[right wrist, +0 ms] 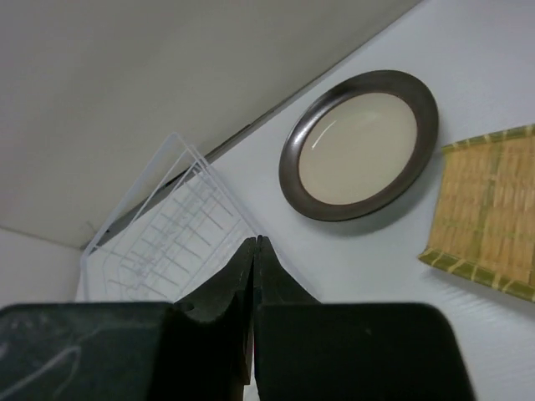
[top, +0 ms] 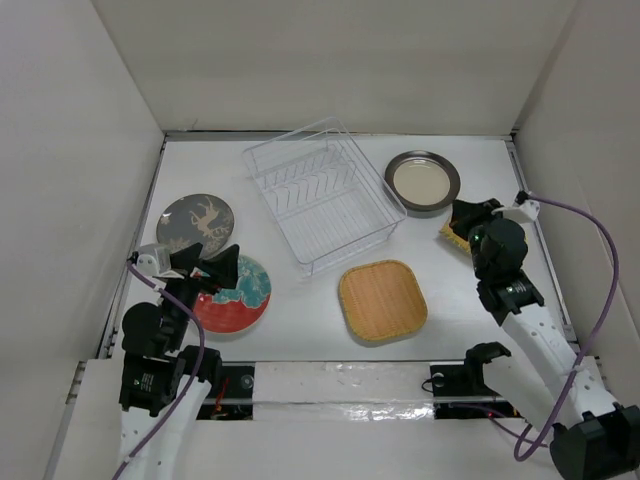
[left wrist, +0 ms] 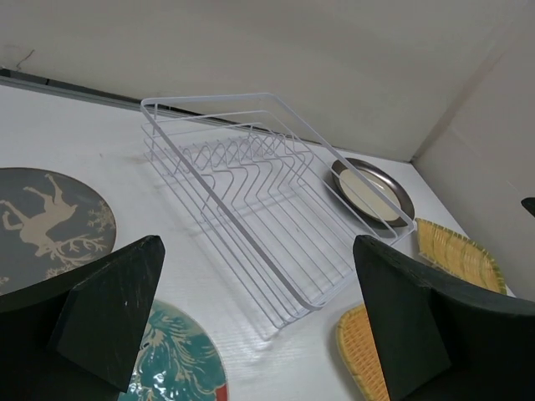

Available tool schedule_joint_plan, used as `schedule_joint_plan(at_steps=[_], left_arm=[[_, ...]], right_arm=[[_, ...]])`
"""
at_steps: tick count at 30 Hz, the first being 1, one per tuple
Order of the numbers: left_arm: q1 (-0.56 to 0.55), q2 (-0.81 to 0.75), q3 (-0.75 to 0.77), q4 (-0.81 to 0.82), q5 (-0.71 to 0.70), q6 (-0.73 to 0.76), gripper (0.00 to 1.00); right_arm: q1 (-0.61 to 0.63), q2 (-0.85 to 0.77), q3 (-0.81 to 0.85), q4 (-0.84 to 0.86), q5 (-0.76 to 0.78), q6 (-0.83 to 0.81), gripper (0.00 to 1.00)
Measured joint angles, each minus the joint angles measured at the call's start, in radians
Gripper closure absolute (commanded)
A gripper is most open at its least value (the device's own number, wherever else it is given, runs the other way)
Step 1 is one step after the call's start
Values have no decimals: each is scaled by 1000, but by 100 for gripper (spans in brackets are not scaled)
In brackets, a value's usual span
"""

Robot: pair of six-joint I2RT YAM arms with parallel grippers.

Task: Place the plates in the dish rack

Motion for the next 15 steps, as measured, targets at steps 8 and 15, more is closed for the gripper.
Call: schedule_joint_plan(at_steps=[8,15], left_arm=[[-19,-34,0,0,0,1,4],[-45,-42,-6,5,1,0,42]], right_arm=[[-317,-107,-128,-77,-61,76,53],[-591,49,-203,-48,-176,115,18]])
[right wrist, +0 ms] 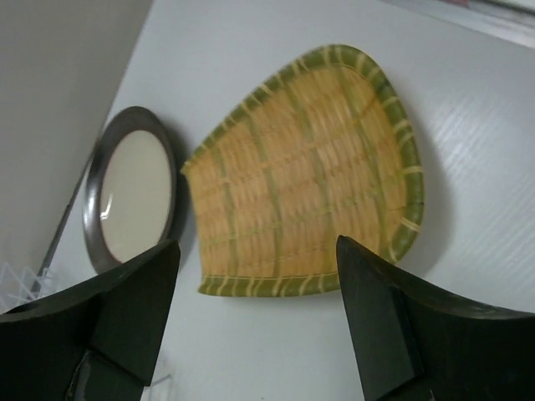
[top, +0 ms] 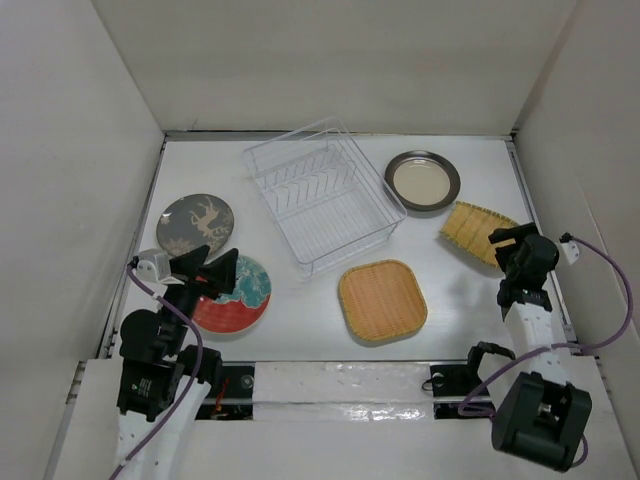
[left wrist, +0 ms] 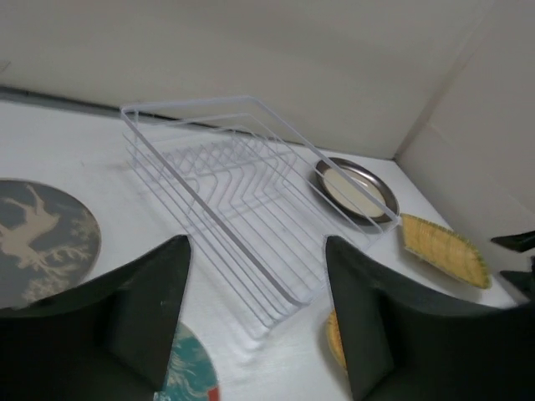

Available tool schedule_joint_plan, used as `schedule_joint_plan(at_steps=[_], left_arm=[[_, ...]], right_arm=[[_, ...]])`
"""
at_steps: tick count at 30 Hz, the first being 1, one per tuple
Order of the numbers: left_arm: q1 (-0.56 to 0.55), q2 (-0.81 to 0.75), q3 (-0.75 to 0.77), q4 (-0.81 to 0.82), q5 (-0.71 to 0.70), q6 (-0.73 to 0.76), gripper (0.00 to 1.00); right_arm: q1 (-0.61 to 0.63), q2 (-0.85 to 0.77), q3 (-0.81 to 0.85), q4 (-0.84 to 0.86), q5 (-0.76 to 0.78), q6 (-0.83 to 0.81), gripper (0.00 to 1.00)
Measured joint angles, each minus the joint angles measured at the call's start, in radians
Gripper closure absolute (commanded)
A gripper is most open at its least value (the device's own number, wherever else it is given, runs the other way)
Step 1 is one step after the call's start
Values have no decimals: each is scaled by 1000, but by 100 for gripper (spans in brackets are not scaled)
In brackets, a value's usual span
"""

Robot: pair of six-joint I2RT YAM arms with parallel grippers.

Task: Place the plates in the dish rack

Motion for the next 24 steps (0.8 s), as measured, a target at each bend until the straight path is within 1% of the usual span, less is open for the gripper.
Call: schedule_joint_plan(at_steps=[2,3,5,7,8,9,12,15,18,20,24], left_arm=[[-3,-5,-8,2,3,-4,74],[-6,-6,-9,2,5,-5,92],[-11,-6,-10,2,6,2,100],[-13,-7,-10,2,7,5,100],[-13,-7,-10,2,7,5,94],[-13,-7,-10,2,6,5,77],[-13,-7,-10,2,5,3,63],[-14,-7,-10,2,2,1,62],[-21,-7,-10,2,-3,2,61],[-28,-7,-10,2,-7,2,61],[-38,-7,-10,2,-13,2,61]], right_arm=[[-41,61,-27,24,-37,22,18],[-56,90,-37,32,-53,38,17],[-72,152,-43,64,-78,67,18],[-74,217,-43,108,-96,98,18],[-75,248,-43,127,-107,111,19],[-75,275,-43,148,-114,126,20],[-77,342,-37,205,-128,161,23],[-82,385,-28,227,-150,184,26],[-85,355,-31,197,-154,188,28],[-87,259,-48,161,-131,181,29],[-95,-20,-61,93,-44,145,30]])
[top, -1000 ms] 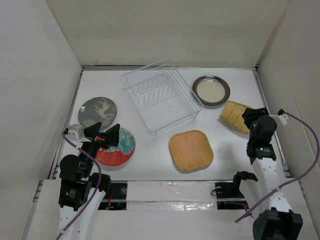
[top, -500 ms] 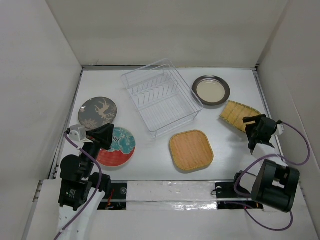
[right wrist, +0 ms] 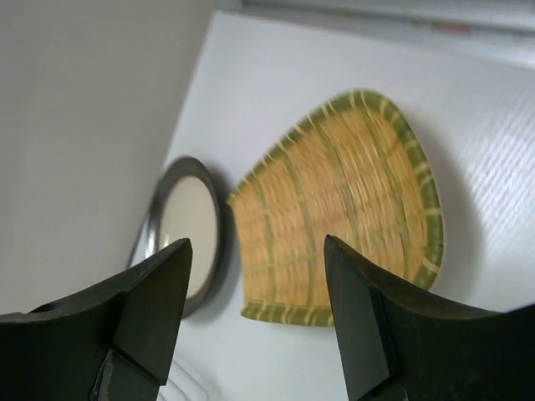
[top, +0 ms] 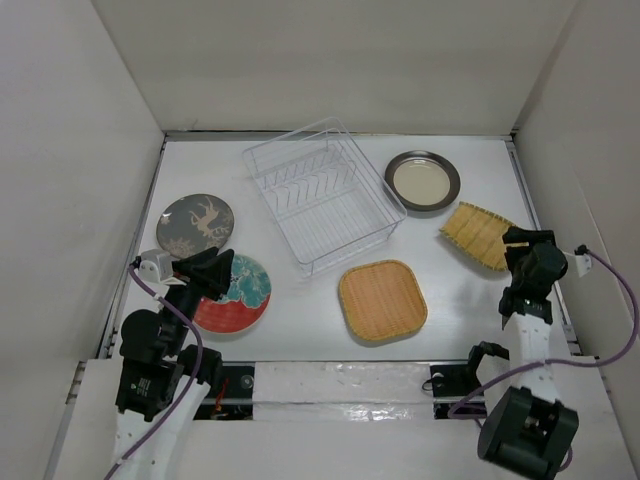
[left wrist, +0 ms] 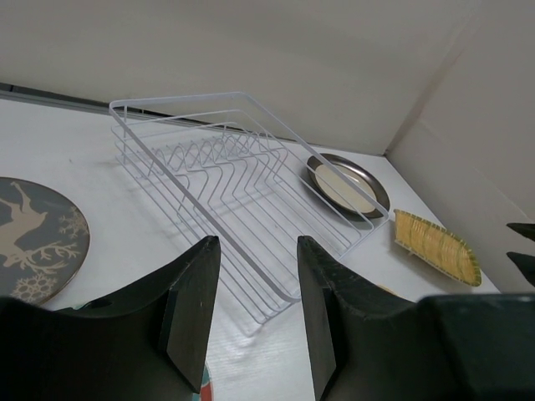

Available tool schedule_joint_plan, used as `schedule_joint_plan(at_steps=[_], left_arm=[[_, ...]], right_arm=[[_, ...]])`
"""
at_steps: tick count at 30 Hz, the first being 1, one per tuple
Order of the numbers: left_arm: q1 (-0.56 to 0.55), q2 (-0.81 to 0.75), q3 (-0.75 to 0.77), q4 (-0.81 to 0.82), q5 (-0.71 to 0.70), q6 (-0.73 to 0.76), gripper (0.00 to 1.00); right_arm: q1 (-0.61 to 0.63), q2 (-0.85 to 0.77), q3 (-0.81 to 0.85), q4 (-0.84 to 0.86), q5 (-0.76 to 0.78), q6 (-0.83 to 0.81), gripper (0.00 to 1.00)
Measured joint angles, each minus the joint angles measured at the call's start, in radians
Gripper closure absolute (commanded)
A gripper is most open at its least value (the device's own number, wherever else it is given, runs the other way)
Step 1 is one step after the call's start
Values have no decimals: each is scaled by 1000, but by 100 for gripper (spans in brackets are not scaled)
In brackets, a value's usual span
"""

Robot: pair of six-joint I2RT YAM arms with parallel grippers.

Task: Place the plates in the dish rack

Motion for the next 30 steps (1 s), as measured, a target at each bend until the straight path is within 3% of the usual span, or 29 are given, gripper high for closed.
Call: schedule_joint_plan(at_steps=[5,9,15,19,22,28,30], left_arm=[[-11,0,0,0,-8,0,61],[-22,0,0,0,-19,0,62],[-22,0,0,-1,-27,-1,62],[-22,-1,0,-1,-30,-1,63],[-22,-1,0,-1,-32,-1,63],[-22,-1,0,-1,-39,-3,63],[-22,-1,0,-1,-39,-3,63]], right_arm=[[-14,-76,12,-50,66,-37,30],[-56,105,2,-81,43,-47,31],[-65,246,-34,-71,-11,-31,30],[-89,370,-5,3,-75,-7,36],[-103,442,23,51,-113,11,46],[-122,474,32,55,-132,42,87],[-134,445,34,59,-142,55,95]])
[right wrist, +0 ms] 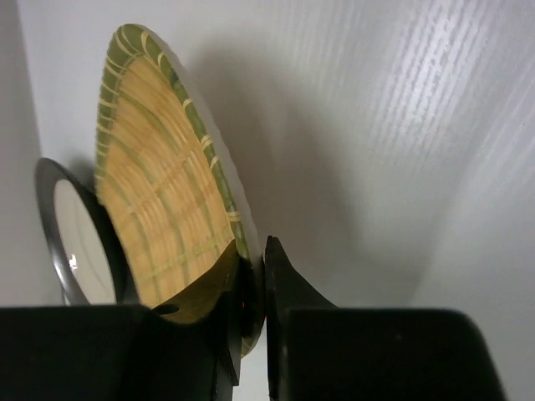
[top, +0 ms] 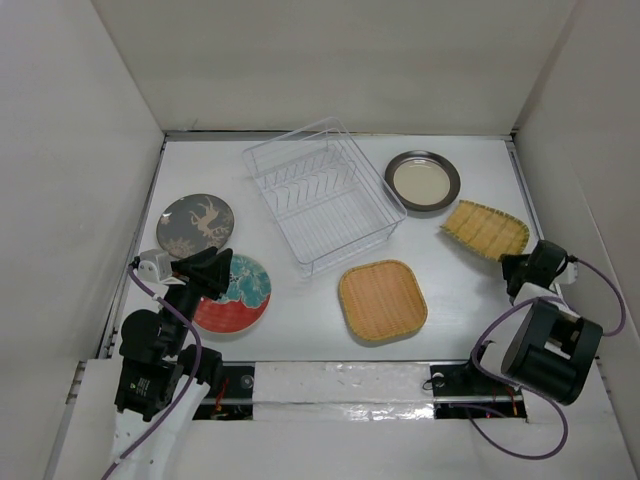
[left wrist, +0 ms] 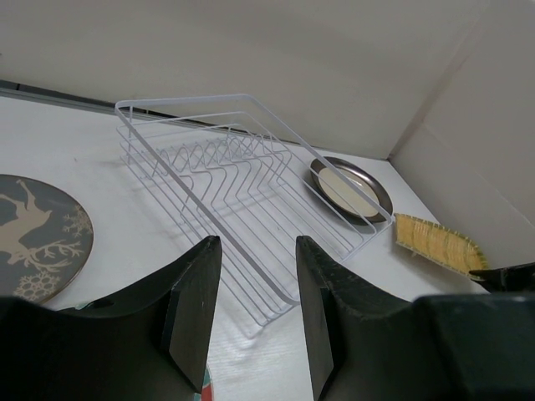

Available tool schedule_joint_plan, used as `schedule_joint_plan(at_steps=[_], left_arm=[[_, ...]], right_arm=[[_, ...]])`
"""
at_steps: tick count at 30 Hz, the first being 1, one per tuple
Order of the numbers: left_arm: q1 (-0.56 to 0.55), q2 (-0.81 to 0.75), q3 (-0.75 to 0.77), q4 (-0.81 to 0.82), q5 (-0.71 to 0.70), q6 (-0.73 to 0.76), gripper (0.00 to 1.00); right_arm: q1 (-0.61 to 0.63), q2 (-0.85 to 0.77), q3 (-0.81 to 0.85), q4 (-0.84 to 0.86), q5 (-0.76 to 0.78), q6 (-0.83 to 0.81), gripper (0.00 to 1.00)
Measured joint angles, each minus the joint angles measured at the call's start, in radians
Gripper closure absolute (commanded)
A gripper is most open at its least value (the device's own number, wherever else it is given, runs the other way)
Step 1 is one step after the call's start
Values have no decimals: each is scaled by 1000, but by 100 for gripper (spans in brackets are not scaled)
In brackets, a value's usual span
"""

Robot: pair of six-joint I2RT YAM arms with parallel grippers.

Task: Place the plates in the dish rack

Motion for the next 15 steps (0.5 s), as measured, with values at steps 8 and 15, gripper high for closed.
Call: schedule_joint_plan(at_steps=[8,15], left_arm=[[0,0,0,-1,-11,-1,59],[0,2,0,-2,-11,-2,48]], right_arm=[[14,-388,15,-170,85,-31,100],[193,-527,280,-230,137,-144,100]])
